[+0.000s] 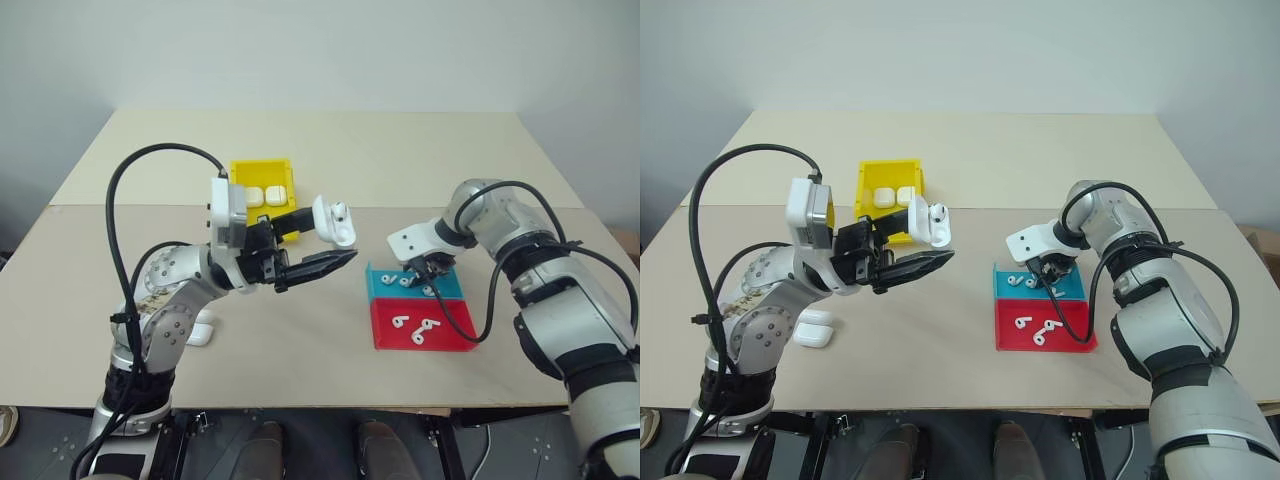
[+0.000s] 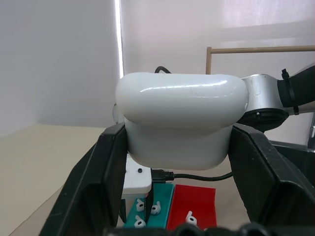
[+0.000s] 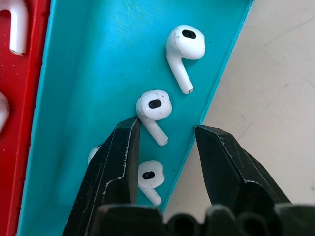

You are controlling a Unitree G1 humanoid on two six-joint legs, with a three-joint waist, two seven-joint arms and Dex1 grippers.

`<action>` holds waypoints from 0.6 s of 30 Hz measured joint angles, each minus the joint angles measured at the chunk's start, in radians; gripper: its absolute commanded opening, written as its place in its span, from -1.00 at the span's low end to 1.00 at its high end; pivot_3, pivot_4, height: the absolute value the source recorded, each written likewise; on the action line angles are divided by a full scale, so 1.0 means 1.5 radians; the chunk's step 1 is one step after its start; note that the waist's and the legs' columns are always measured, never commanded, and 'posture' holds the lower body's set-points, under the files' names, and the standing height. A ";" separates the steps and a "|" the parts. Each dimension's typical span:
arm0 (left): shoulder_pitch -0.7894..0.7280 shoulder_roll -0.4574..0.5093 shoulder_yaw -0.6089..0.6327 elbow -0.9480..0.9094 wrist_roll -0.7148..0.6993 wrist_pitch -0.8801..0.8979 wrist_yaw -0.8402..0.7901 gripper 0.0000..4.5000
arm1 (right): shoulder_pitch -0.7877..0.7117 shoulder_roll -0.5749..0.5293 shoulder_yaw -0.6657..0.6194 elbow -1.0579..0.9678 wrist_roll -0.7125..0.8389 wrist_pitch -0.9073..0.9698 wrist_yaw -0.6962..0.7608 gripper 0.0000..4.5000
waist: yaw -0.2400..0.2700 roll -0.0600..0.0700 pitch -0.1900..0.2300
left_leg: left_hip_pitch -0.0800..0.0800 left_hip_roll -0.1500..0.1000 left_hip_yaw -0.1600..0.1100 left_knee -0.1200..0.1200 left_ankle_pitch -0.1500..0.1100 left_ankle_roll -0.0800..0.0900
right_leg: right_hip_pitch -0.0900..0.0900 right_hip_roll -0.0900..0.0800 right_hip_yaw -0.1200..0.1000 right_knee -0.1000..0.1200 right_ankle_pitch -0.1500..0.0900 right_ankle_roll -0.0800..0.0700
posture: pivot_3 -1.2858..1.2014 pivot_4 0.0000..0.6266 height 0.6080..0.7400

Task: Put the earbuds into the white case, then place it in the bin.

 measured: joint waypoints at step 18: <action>0.005 0.013 0.000 -0.019 0.000 0.000 0.010 0.23 | 0.000 0.006 -0.001 0.000 0.002 -0.026 0.009 -0.05 | -0.009 0.000 0.000 | 0.000 0.000 0.000 0.000 0.000 0.000 | 0.000 0.000 0.000 0.000 0.000 0.000 | 0.03 -0.52 1.00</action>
